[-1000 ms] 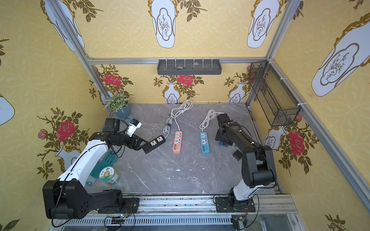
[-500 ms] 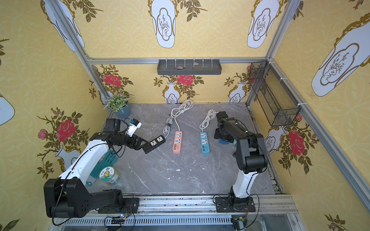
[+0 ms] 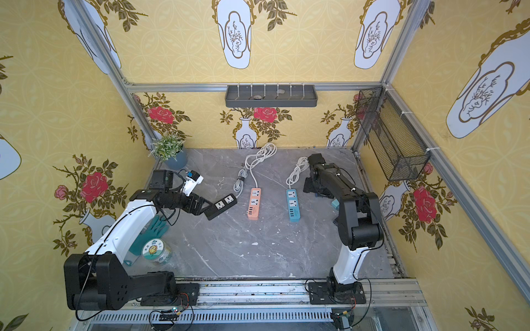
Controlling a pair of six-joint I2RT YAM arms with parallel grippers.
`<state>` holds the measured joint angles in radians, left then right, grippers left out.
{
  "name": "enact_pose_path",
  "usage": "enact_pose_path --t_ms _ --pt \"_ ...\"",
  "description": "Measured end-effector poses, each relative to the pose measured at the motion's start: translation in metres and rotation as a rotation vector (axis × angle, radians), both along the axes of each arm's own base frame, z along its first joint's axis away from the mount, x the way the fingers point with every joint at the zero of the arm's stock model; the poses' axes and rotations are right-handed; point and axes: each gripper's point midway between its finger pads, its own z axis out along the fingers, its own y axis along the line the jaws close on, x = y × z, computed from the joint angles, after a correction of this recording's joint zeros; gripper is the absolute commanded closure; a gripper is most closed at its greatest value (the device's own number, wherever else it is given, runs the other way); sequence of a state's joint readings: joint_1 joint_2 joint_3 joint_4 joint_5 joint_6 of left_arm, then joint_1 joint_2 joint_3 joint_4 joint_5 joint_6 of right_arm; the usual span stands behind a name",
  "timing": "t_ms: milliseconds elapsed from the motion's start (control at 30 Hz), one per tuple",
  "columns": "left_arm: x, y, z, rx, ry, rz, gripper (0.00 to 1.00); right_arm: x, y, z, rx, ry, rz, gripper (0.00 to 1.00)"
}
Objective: Pull the plug off the socket
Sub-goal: Place the plug at the center of the board, then reset both arms
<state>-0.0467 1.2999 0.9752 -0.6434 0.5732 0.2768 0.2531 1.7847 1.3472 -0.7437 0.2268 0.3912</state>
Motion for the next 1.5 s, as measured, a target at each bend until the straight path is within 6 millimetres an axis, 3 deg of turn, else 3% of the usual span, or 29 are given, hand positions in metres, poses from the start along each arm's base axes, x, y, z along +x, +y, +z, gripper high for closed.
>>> enact_pose_path --t_ms 67,333,633,867,1000,1133,1233,1500 --pt "0.000 0.000 0.000 0.000 0.000 0.000 0.00 -0.002 0.005 0.008 -0.001 -0.016 0.014 0.01" --pt "0.002 0.002 -0.002 0.013 -0.008 0.010 0.00 -0.020 0.031 0.027 0.058 -0.118 0.092 0.02" --pt "0.015 0.017 -0.018 0.065 -0.077 0.109 0.00 -0.058 0.081 0.036 0.257 -0.336 0.291 0.02" --pt "0.037 0.045 -0.041 0.150 -0.249 0.281 0.00 -0.065 0.090 0.059 0.327 -0.526 0.348 0.02" --pt "0.032 0.058 -0.058 0.186 -0.360 0.340 0.00 -0.063 0.089 0.078 0.328 -0.621 0.351 0.02" --pt "0.040 0.068 -0.038 0.199 -0.500 0.399 0.00 -0.066 0.090 0.091 0.350 -0.708 0.367 0.02" --pt "0.036 0.076 -0.031 0.193 -0.572 0.438 0.00 -0.070 0.088 0.089 0.361 -0.757 0.370 0.02" --pt "0.027 0.089 -0.060 0.198 -0.599 0.510 0.00 -0.063 0.086 0.097 0.328 -0.803 0.370 0.02"
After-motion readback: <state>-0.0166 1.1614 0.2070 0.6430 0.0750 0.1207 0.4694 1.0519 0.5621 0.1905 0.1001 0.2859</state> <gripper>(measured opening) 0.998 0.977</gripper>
